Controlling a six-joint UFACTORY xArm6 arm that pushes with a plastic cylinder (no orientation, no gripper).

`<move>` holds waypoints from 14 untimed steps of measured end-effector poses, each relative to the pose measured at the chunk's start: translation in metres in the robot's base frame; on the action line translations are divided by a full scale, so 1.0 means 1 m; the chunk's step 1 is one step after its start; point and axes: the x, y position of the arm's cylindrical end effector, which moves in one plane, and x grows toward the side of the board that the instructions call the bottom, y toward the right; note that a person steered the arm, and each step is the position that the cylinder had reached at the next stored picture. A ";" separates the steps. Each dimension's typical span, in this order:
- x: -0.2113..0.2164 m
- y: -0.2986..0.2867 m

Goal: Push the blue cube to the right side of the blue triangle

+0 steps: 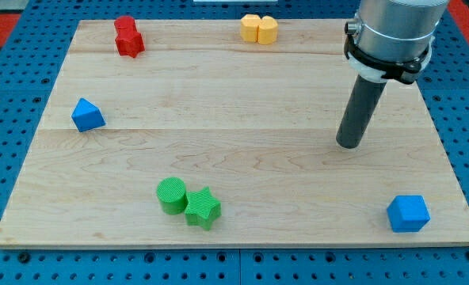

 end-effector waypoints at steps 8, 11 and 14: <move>0.083 0.077; 0.122 0.134; 0.107 -0.033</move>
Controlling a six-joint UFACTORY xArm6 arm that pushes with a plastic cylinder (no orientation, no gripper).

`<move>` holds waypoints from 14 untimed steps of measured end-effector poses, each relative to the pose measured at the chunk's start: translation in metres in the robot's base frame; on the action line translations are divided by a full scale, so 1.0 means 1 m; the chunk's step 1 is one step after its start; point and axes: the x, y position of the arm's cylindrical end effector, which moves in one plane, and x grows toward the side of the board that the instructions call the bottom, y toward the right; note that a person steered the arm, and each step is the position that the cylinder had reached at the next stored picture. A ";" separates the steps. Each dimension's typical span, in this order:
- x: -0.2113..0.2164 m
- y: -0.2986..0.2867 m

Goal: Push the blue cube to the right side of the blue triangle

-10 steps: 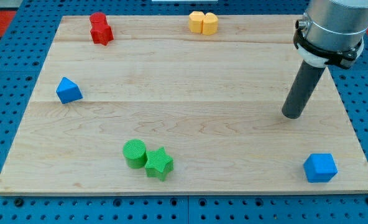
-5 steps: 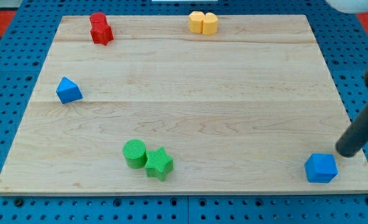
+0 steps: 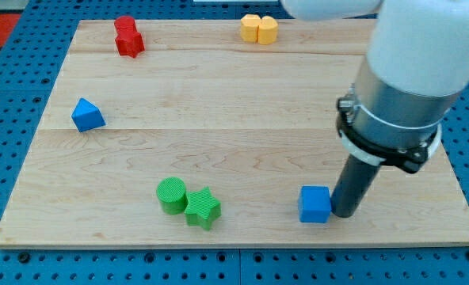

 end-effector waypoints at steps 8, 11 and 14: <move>-0.143 -0.140; -0.175 -0.215; -0.172 -0.291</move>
